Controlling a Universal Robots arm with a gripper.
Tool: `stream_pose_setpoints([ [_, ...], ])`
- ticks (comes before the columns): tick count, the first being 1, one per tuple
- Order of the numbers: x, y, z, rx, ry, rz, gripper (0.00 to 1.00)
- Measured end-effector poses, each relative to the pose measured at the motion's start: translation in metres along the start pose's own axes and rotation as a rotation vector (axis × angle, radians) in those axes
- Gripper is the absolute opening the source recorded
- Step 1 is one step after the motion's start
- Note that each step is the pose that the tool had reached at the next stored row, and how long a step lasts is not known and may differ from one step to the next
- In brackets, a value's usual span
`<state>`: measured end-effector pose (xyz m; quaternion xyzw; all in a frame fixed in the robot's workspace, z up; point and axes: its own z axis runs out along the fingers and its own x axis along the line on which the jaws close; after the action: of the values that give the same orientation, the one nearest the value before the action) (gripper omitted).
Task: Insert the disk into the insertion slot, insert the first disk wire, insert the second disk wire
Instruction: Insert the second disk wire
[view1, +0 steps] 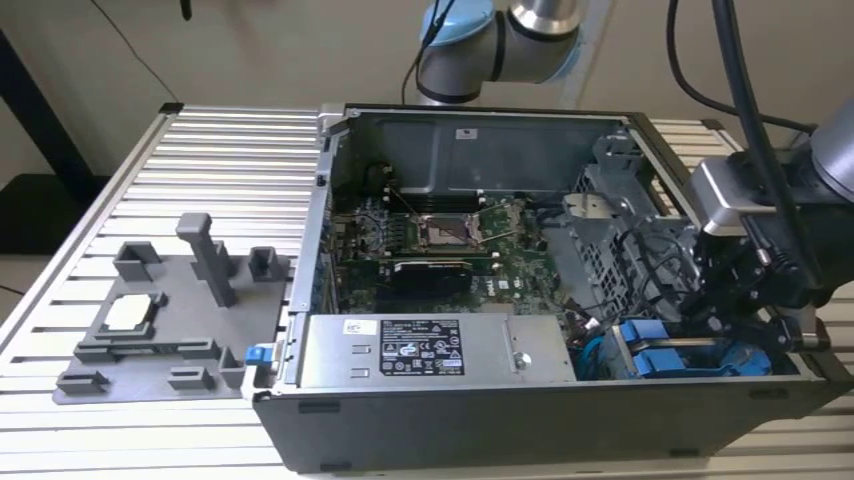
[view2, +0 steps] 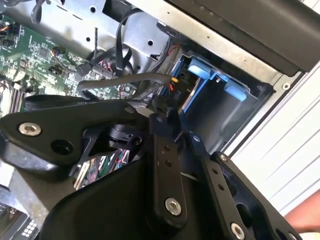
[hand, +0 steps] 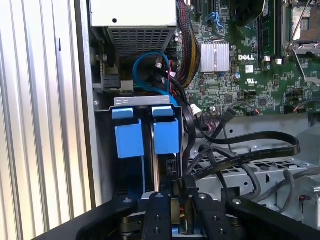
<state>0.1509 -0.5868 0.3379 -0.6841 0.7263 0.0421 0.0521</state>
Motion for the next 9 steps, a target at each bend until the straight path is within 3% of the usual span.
stream_pose_setpoints([
  [9,-0.001,-0.0001,-0.0074,0.0,-0.0001,0.0,0.24],
])
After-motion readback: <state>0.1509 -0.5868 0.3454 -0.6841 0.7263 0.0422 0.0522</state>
